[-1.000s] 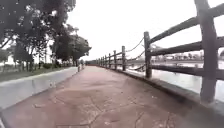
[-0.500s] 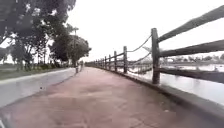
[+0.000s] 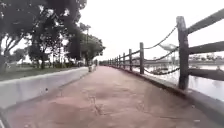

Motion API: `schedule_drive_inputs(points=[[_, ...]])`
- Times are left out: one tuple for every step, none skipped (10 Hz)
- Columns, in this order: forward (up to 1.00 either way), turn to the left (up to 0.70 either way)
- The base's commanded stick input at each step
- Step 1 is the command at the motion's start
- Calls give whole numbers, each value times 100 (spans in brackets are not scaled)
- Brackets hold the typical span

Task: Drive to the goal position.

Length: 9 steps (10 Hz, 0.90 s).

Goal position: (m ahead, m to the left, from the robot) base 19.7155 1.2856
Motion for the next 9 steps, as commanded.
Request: schedule_drive_inputs(points=[[100,0],[100,0],[100,0],[100,0],[100,0],[100,0],[100,0],[100,0],[100,0]])
